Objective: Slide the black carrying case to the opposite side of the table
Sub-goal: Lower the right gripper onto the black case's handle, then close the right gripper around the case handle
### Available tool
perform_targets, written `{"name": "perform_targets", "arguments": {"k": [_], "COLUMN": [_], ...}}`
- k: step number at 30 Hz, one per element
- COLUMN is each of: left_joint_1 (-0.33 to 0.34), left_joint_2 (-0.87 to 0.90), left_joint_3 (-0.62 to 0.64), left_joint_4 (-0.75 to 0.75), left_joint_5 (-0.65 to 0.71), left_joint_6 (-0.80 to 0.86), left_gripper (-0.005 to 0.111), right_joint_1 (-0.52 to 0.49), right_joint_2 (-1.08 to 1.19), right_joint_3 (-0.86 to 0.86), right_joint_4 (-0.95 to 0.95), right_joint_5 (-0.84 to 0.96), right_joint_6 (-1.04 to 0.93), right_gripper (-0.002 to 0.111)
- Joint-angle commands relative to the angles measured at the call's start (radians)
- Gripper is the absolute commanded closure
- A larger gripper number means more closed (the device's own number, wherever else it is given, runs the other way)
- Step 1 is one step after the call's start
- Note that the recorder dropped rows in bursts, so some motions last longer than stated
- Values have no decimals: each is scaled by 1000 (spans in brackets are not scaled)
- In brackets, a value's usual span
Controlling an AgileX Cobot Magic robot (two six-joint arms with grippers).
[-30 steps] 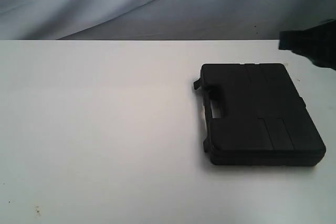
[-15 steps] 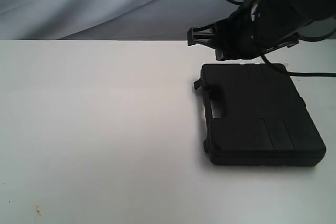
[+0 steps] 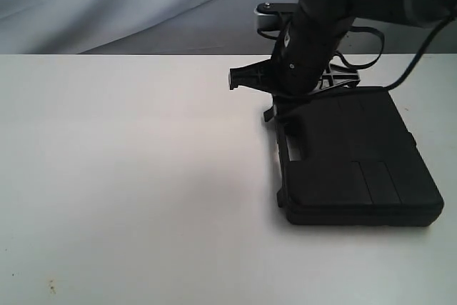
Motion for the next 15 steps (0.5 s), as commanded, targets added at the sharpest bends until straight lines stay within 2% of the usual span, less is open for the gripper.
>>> {"name": "perform_targets", "arguments": {"k": [1, 15], "left_joint_1": [2, 2], "left_joint_2": [-5, -5], "left_joint_3": [5, 5], "left_joint_4": [0, 0], "left_joint_5": [-2, -2], "left_joint_6": [-1, -1], "left_gripper": [107, 107], "right_joint_1": [-4, -70], "right_joint_2": [68, 110], "right_joint_3": [-75, -87], "right_joint_4": [8, 8], "right_joint_5": [64, -2], "right_joint_6": [-19, -19], "right_gripper": [108, 108]}}
